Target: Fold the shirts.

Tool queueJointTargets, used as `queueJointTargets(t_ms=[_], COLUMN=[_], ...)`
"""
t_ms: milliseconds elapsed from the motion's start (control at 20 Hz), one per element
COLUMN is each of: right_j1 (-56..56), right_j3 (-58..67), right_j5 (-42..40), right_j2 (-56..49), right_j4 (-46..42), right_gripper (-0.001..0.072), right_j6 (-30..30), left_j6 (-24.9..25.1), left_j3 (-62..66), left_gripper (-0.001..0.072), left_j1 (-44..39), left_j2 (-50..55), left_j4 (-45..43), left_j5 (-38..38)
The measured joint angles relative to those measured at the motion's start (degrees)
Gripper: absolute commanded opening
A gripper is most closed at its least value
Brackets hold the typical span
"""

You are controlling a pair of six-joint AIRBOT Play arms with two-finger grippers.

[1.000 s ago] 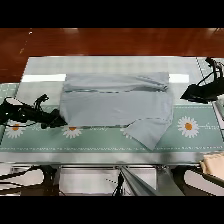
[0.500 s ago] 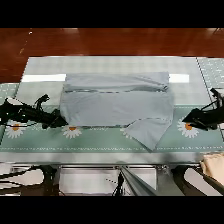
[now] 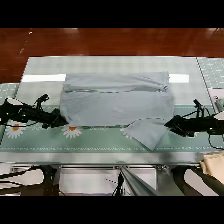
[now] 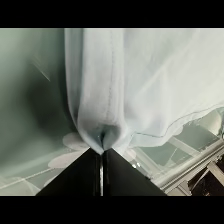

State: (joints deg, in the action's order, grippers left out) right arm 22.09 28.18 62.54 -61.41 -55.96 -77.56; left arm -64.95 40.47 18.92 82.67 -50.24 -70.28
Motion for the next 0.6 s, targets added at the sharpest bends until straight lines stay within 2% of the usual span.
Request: queueJointTargets(t_ms=[100,200,250,300,500,600], right_j1=[-4.2,-7.6,-8.9,-9.8,-11.4,-11.8], right_j3=[-0.6,-1.0,-1.1,-1.1,4.2,9.7], right_j5=[-3.3,-7.4,-9.4,-11.3,-13.4,-13.1], right_j2=[-0.1,-0.4,-0.5,-0.6,0.8,2.3], right_j4=[-0.9,-1.6,-1.6,-1.1,0.0,0.5], right_gripper=[0.0355,0.0195,0.0075,0.0031,0.0030,0.0029], right_j6=[-5.3,-9.1,-10.2,-11.2,-11.8,-10.6], left_j6=[0.0,0.0,0.1,0.1,0.8,1.5], left_j3=[0.0,0.0,0.0,0.0,2.3,5.4], left_gripper=[0.0028,0.0028,0.0028,0.0028,0.0028,0.0028], left_j1=[0.0,0.0,0.0,0.0,0.0,0.0], left_j2=[0.0,0.0,0.0,0.0,-0.9,-2.2], left_j4=[0.3,0.5,0.7,0.8,0.4,3.7], left_j5=[0.3,0.5,0.6,0.7,2.0,1.3])
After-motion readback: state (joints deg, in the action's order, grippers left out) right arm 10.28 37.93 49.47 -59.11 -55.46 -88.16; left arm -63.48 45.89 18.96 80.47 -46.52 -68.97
